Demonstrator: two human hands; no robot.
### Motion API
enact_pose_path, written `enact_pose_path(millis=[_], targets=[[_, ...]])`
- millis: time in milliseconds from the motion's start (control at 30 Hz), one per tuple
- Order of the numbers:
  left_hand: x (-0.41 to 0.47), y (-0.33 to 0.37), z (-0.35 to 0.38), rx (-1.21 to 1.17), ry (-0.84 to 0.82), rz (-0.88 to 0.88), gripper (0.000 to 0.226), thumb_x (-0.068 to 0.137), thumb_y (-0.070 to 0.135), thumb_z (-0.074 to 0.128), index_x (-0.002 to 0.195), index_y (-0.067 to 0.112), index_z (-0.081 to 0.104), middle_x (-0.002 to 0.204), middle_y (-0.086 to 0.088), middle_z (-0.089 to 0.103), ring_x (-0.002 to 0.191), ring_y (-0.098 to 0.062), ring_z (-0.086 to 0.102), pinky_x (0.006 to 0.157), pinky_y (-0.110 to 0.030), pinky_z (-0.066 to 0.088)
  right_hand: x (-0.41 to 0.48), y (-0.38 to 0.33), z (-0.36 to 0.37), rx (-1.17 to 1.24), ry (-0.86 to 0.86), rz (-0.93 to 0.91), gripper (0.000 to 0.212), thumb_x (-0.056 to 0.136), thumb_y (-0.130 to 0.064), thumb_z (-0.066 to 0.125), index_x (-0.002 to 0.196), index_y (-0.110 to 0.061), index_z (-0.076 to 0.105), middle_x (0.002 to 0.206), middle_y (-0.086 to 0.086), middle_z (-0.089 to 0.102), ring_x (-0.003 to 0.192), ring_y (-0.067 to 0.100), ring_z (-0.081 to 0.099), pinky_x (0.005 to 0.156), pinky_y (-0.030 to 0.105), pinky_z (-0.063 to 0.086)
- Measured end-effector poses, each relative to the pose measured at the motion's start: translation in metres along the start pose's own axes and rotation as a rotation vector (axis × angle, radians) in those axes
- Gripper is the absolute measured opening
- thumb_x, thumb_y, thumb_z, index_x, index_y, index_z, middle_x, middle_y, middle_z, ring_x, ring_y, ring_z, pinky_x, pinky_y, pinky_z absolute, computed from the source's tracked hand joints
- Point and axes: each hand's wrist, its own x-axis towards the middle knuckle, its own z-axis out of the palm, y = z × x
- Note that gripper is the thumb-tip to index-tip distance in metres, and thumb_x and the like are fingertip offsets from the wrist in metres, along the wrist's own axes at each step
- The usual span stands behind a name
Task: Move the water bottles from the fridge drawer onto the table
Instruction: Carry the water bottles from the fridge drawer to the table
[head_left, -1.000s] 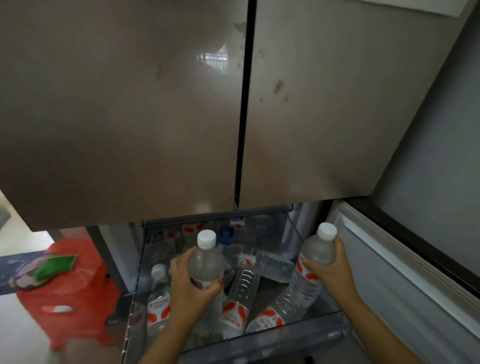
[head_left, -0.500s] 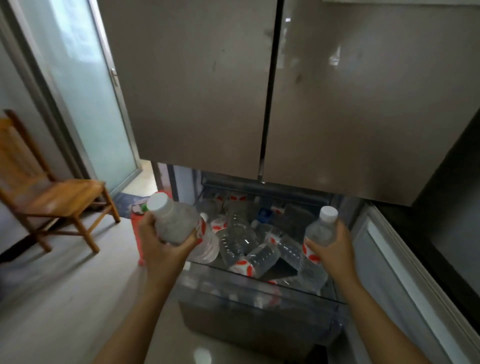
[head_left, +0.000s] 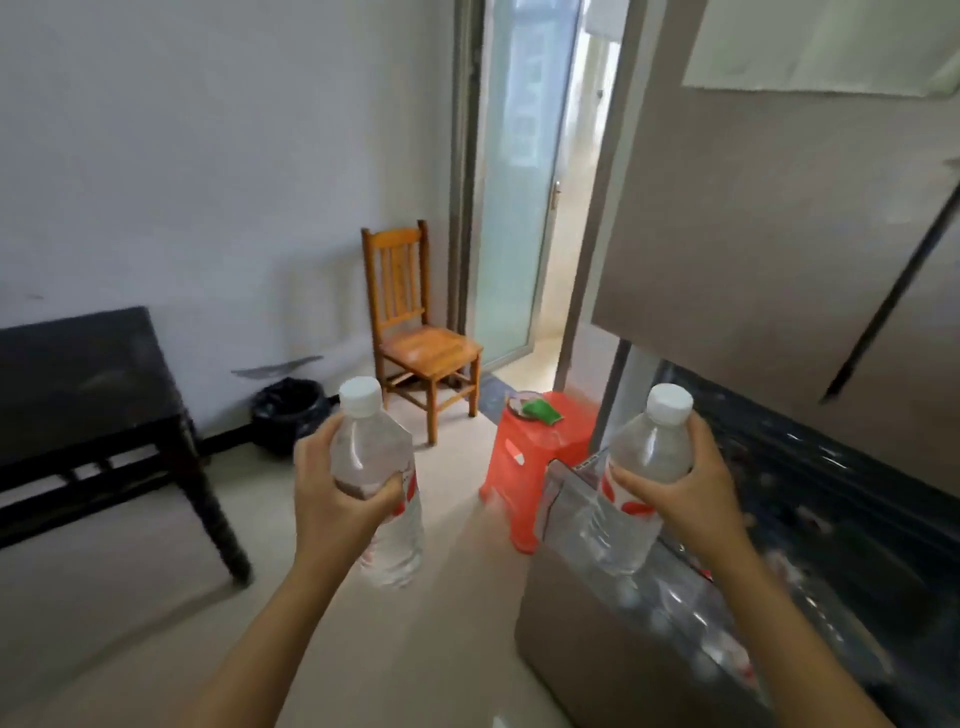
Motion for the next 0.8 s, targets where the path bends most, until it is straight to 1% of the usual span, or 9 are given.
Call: enact_pose_path(millis=[67,200,267,367,467,533,600,700,800], targets=[[-0.008,-0.016,-0.041,0.053,0.045,-0.05,0.081,0.051,0.031,0.069,0.126,0.017,0.043,0.11,0.002,0.039,0.086,-0.003,0.042,0.069,-0.003,0.035,-0.006,-0.009,0.033,-0.057,-0.092,-0.041,0.082,0.063,-0.013,0.083,0.133,-0.017,0.04,0.132,0.005,0.048,0.118,0.023,0.047,0.091,0.035,0.046],[-0.036,-0.057,-0.165,0.169,0.197,-0.123,0.082,0.046,0.053,0.061,0.122,0.035,0.037,0.111,0.002,0.04,0.077,-0.016,0.048,0.057,-0.018,0.04,-0.039,-0.051,0.127,-0.092,-0.347,-0.132,0.077,0.066,-0.015,0.082,0.129,-0.025,0.039,0.124,-0.007,0.043,0.116,0.014,0.043,0.094,0.028,0.036],[-0.051,-0.071,-0.227,0.232,0.25,-0.17,0.082,0.05,0.045,0.07,0.124,0.034,0.038,0.107,0.003,0.039,0.072,-0.017,0.048,0.056,-0.02,0.042,-0.061,-0.073,0.171,-0.074,-0.438,-0.17,0.067,0.066,-0.014,0.082,0.119,-0.028,0.042,0.117,-0.003,0.048,0.111,0.019,0.049,0.089,0.031,0.039],[-0.081,-0.089,-0.338,0.338,0.338,-0.23,0.084,0.054,0.021,0.083,0.127,0.028,0.041,0.107,0.002,0.038,0.072,-0.019,0.048,0.06,-0.018,0.042,-0.112,-0.117,0.258,-0.053,-0.631,-0.215,0.068,0.067,-0.017,0.081,0.123,-0.022,0.043,0.117,0.003,0.051,0.108,0.022,0.052,0.09,0.037,0.046],[-0.108,-0.1,-0.421,0.402,0.454,-0.267,0.08,0.05,0.025,0.079,0.121,0.031,0.043,0.109,0.0,0.042,0.066,-0.008,0.048,0.054,-0.011,0.04,-0.163,-0.161,0.327,0.021,-0.735,-0.281,0.065,0.067,-0.018,0.081,0.116,-0.032,0.04,0.111,-0.001,0.052,0.103,0.02,0.053,0.081,0.028,0.046],[-0.129,-0.104,-0.472,0.447,0.518,-0.316,0.084,0.046,0.031,0.079,0.122,0.027,0.046,0.11,0.0,0.044,0.069,-0.003,0.047,0.058,-0.015,0.038,-0.198,-0.19,0.373,0.053,-0.786,-0.318,0.066,0.066,-0.018,0.082,0.112,-0.036,0.04,0.11,-0.002,0.054,0.102,0.019,0.055,0.085,0.035,0.049],[-0.144,-0.103,-0.507,0.462,0.572,-0.366,0.091,0.045,0.031,0.077,0.129,0.02,0.045,0.113,0.002,0.041,0.077,-0.006,0.045,0.066,-0.021,0.038,-0.224,-0.214,0.408,0.067,-0.843,-0.343,0.068,0.064,-0.02,0.082,0.116,-0.036,0.04,0.112,-0.001,0.055,0.103,0.019,0.055,0.089,0.042,0.05],[-0.169,-0.108,-0.551,0.494,0.665,-0.449,0.089,0.057,0.006,0.085,0.134,0.012,0.041,0.117,0.002,0.037,0.102,-0.013,0.04,0.083,-0.029,0.037,-0.26,-0.248,0.455,0.079,-0.941,-0.382,0.077,0.064,-0.022,0.083,0.128,-0.025,0.04,0.117,0.0,0.053,0.107,0.019,0.053,0.092,0.041,0.049],[-0.191,-0.121,-0.596,0.547,0.76,-0.467,0.087,0.056,0.01,0.084,0.132,0.012,0.043,0.112,0.002,0.037,0.103,-0.018,0.044,0.083,-0.03,0.037,-0.294,-0.279,0.503,0.133,-1.024,-0.418,0.076,0.066,-0.021,0.082,0.129,-0.025,0.04,0.112,-0.005,0.05,0.104,0.015,0.051,0.091,0.038,0.047]])
